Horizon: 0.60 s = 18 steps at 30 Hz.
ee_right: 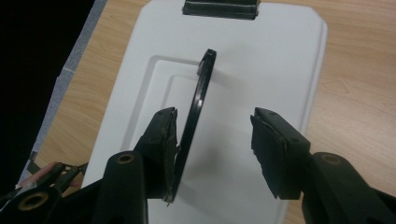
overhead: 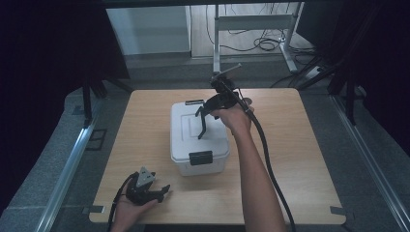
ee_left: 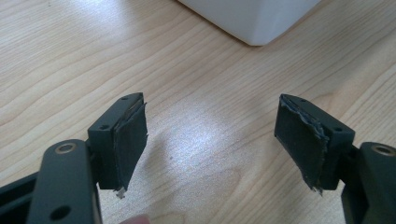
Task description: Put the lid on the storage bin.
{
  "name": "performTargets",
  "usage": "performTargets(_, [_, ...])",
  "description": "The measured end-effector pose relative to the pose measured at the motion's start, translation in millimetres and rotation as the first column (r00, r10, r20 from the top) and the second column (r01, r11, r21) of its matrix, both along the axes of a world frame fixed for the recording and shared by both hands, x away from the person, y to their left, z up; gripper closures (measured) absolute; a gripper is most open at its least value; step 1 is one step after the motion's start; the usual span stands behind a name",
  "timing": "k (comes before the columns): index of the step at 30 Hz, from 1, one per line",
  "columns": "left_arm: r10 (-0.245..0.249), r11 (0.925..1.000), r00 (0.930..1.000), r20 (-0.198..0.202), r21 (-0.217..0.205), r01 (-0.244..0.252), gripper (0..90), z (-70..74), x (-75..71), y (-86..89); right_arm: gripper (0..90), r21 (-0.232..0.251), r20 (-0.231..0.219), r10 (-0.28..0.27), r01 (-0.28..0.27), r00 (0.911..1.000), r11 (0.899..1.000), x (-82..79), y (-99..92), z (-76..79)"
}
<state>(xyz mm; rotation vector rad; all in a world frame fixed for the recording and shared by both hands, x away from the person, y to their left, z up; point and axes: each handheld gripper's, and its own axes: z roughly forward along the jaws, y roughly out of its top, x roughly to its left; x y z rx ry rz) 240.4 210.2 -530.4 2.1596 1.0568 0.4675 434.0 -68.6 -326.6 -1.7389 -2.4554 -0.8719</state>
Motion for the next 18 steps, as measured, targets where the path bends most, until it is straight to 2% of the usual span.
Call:
performTargets(4, [0.001, 1.0, 1.0, -0.002, 0.005, -0.001, 25.5, -0.6, 0.1, -0.4, 50.3, 0.001, 0.044, 0.016, -0.016, 0.9989, 1.0, -1.6, -10.5, 0.7])
performTargets(7, [-0.001, 1.0, 1.0, -0.002, 0.008, 0.001, 25.5, -0.4, 0.1, -0.4, 49.7, 0.012, 0.061, 0.027, -0.028, 0.9978, 1.0, -3.0, -20.7, -0.9])
performTargets(18, [0.0, 0.9998, 1.0, -0.005, 0.018, 0.0, 25.5, -1.3, 0.6, -0.7, 49.2, 0.044, 0.065, -0.028, 0.025, 0.9975, 0.999, -7.3, -71.0, -8.1])
